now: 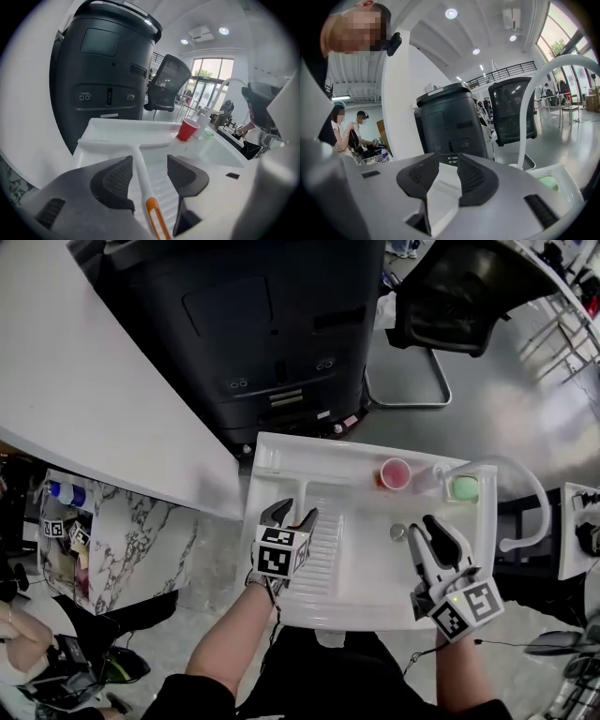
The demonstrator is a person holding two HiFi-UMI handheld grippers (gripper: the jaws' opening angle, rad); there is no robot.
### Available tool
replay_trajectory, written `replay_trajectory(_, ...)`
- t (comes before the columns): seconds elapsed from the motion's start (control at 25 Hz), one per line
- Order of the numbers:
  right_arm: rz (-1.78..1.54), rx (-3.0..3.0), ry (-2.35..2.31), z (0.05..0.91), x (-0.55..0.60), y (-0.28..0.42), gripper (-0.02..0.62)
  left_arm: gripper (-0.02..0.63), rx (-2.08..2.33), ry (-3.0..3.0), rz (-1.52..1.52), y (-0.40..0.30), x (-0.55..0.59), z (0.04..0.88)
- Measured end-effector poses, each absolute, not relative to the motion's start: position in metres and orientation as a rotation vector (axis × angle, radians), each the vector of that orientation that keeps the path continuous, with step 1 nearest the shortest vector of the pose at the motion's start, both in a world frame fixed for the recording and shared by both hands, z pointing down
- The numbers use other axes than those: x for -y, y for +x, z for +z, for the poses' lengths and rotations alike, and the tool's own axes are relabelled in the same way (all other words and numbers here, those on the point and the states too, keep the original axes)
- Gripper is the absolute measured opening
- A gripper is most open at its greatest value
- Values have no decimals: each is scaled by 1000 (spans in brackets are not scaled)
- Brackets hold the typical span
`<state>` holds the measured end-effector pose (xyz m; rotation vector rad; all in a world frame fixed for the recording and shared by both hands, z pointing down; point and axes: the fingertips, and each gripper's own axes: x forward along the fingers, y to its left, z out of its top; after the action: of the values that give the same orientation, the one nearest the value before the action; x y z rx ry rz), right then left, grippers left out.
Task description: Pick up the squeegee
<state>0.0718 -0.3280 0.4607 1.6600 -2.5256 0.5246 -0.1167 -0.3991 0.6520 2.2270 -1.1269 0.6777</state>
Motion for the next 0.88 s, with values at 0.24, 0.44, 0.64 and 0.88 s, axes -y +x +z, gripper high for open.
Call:
replay_trajectory(0.24,554,2490,1693,471,332,77,133,238,1098,2178,715,-117,409,675)
replay_trajectory(0.44,563,2486,1701,472,333,78,132,238,1076,2148,738,-114,410,687)
replay_trajectory(0.64,580,2475,1712,474,334,80,127,236,1075,2138,783,-114,413,695)
replay_trajectory(0.88,596,2468,1724,477,334,82,123,195,1099,2120,827,-115,416,699)
